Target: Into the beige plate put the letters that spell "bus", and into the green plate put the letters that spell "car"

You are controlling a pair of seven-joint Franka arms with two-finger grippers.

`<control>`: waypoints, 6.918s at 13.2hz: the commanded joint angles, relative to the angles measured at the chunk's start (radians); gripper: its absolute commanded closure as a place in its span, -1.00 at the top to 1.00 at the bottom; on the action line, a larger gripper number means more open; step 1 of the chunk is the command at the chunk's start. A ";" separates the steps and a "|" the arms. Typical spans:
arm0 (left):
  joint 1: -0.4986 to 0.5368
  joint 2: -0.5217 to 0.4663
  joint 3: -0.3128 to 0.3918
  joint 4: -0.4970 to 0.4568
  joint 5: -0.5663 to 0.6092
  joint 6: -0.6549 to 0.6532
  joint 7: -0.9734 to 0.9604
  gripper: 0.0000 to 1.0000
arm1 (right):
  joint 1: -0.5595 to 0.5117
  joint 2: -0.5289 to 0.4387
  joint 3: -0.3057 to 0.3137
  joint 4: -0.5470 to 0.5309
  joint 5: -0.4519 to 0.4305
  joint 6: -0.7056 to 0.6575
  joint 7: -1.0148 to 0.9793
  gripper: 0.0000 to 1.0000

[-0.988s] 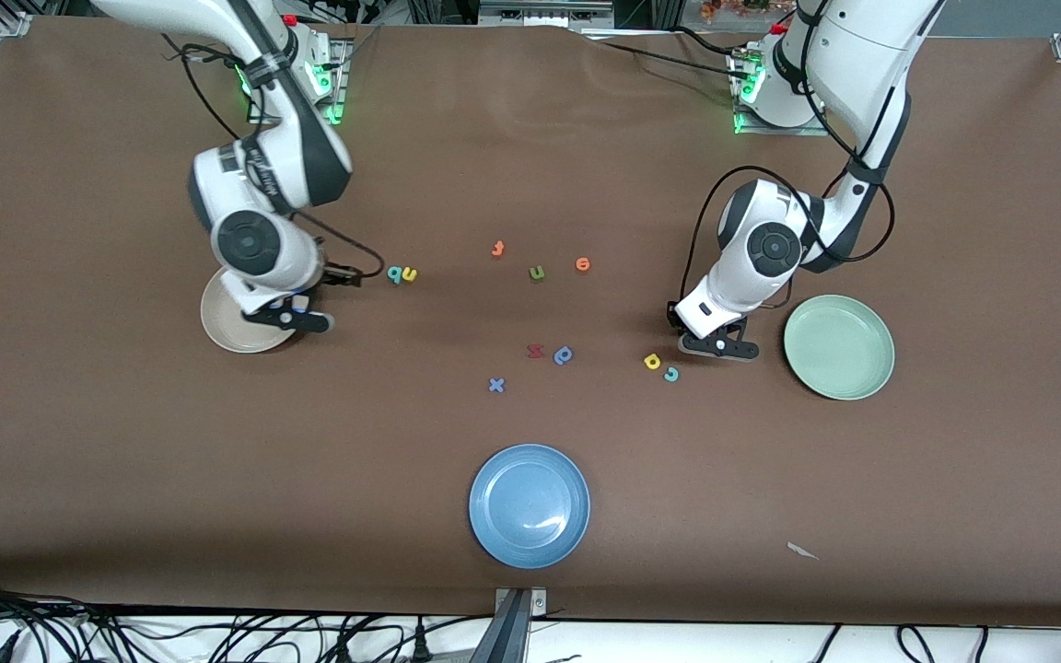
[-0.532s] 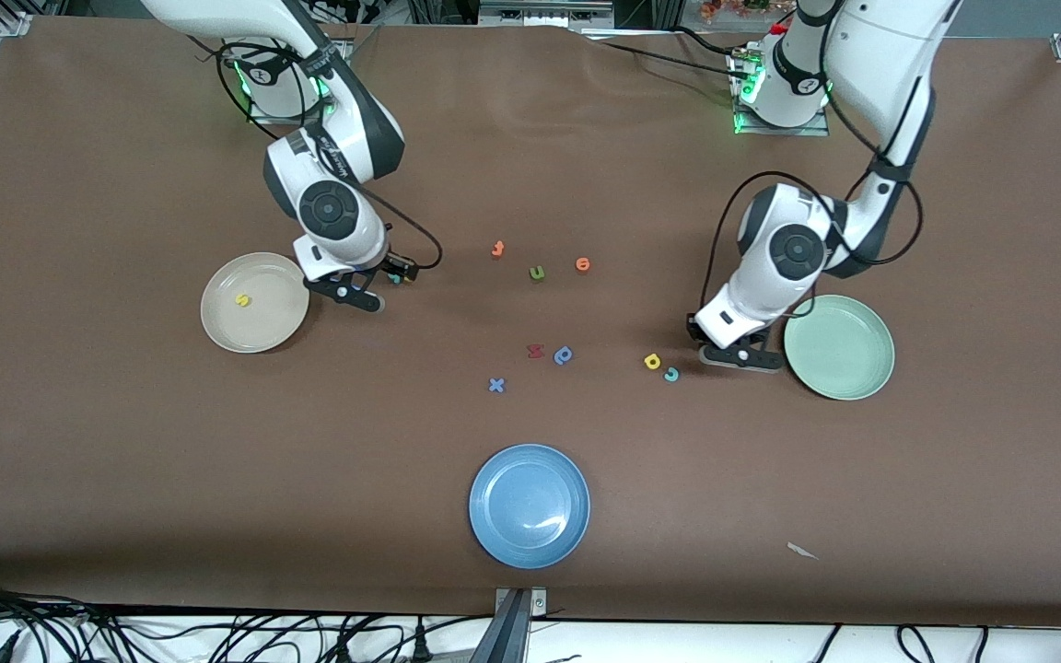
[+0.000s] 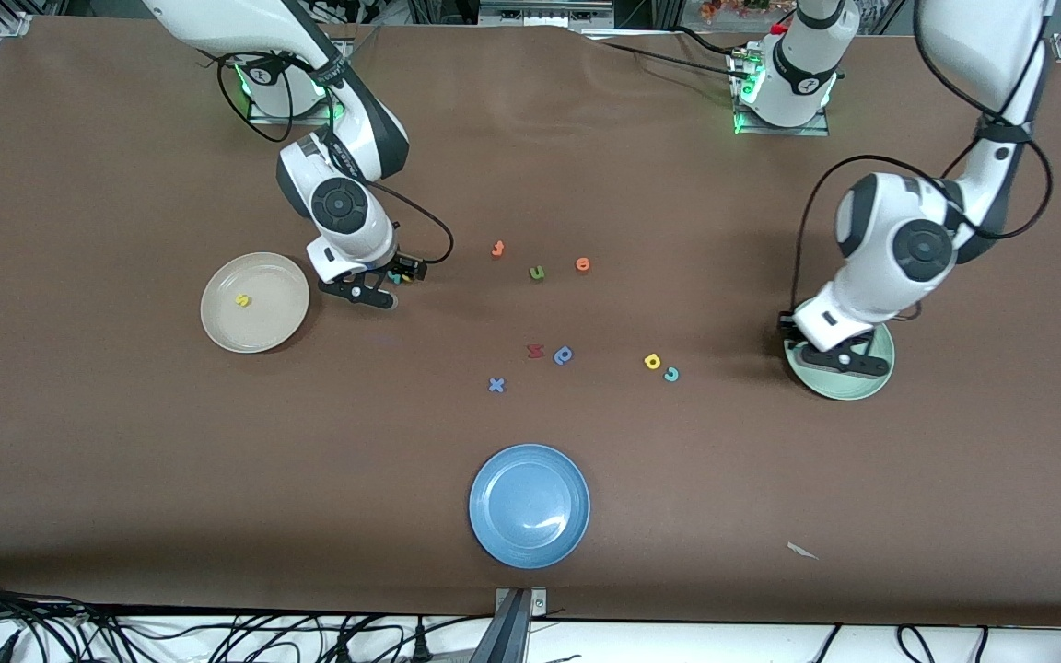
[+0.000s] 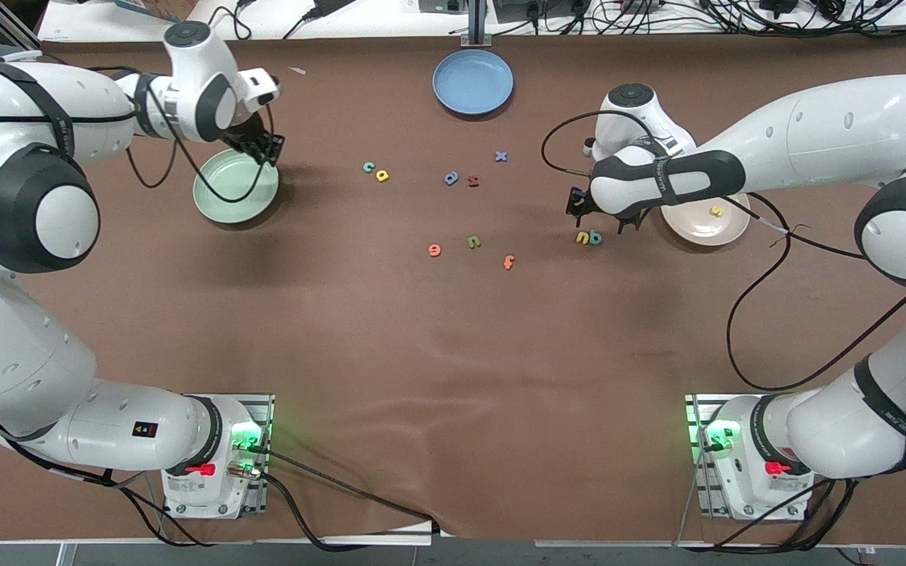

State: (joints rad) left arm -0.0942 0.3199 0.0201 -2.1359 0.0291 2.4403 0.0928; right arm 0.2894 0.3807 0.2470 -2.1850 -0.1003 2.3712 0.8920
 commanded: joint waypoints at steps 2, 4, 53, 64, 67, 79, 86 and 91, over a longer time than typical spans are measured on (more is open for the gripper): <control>0.050 -0.015 0.020 -0.039 0.018 0.003 0.085 -1.00 | -0.016 0.009 -0.003 -0.012 -0.013 0.036 0.142 0.88; 0.048 -0.013 0.018 -0.039 0.018 0.003 0.081 -0.87 | -0.016 0.009 -0.015 -0.019 -0.009 0.037 0.226 0.84; -0.211 0.311 -0.074 0.248 -0.149 0.223 -0.188 0.37 | -0.016 -0.008 -0.037 -0.130 -0.016 0.227 0.341 -0.18; -0.237 0.315 -0.075 0.237 -0.149 0.186 -0.218 0.38 | -0.016 -0.025 -0.040 -0.107 -0.016 0.188 0.331 -0.76; -0.243 0.321 -0.074 0.237 -0.140 0.186 -0.223 0.39 | -0.016 -0.054 -0.061 0.064 -0.009 -0.150 0.245 -0.76; -0.243 0.329 -0.075 0.238 -0.140 0.186 -0.223 -0.04 | -0.049 0.029 -0.402 0.125 0.120 -0.294 -0.561 -0.63; -0.249 0.330 -0.074 0.238 -0.138 0.187 -0.222 -0.62 | -0.047 -0.037 -0.345 0.160 0.126 -0.360 -0.451 0.98; -0.246 0.314 -0.074 0.237 -0.138 0.184 -0.216 -1.00 | -0.047 -0.083 -0.135 0.203 0.126 -0.425 -0.089 0.98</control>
State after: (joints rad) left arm -0.3317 0.6363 -0.0579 -1.8998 -0.0974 2.6307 -0.1302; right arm 0.2473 0.3157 0.0484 -1.9802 0.0170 1.9590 0.7007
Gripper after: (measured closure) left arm 0.744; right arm 0.009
